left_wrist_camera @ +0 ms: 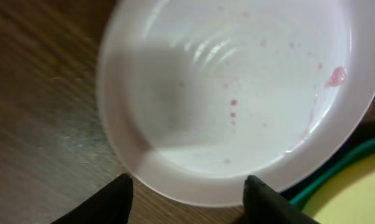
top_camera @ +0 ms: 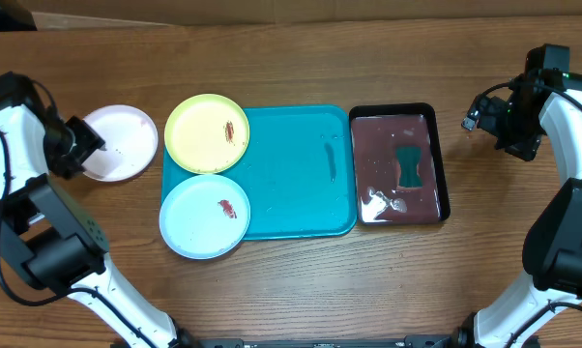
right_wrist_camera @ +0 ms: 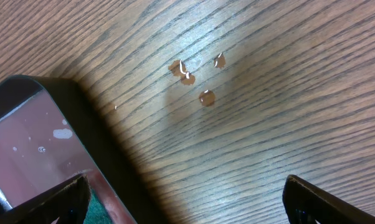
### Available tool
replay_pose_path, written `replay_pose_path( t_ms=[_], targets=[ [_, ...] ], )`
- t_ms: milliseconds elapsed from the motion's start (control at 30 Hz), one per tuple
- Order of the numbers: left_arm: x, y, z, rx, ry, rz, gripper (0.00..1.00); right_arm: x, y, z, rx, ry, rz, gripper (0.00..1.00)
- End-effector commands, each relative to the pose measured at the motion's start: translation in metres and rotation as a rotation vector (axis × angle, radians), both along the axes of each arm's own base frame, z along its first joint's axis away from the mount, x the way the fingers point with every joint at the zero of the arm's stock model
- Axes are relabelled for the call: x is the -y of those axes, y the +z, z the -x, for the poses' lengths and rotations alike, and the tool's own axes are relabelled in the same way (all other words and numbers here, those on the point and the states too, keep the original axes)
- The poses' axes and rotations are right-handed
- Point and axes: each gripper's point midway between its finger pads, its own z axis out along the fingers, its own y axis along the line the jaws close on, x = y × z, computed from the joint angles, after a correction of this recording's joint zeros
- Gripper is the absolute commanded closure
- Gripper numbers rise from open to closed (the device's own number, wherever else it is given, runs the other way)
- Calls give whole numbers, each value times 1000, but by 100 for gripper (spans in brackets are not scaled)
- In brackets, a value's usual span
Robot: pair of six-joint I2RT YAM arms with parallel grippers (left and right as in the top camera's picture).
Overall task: Clean dirty plates on tray and stack at the side
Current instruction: 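Lower the white plate onto the table and release it with the left gripper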
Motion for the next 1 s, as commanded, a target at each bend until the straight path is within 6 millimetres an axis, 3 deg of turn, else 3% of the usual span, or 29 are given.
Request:
replay_pose_path(
  t_ms=[0, 67, 133, 200, 267, 500, 967],
  targets=[
    [31, 1, -16, 33, -139, 26, 48, 1, 8, -5, 25, 1, 9, 0],
    [35, 1, -18, 21, -154, -2, 54, 1, 8, -5, 25, 1, 9, 0],
    [37, 0, -20, 8, -153, -33, 66, 1, 8, -5, 25, 1, 9, 0],
    [38, 0, -21, -4, -146, -56, 85, 1, 8, -5, 25, 1, 9, 0],
    [39, -1, -21, -17, -138, -78, 92, 1, 8, -5, 25, 1, 9, 0],
    [42, -8, -19, -36, -143, -97, 96, 1, 8, -5, 25, 1, 9, 0],
    [64, -56, -7, -26, -157, 0, 96, 1, 8, -5, 25, 1, 9, 0]
  ],
)
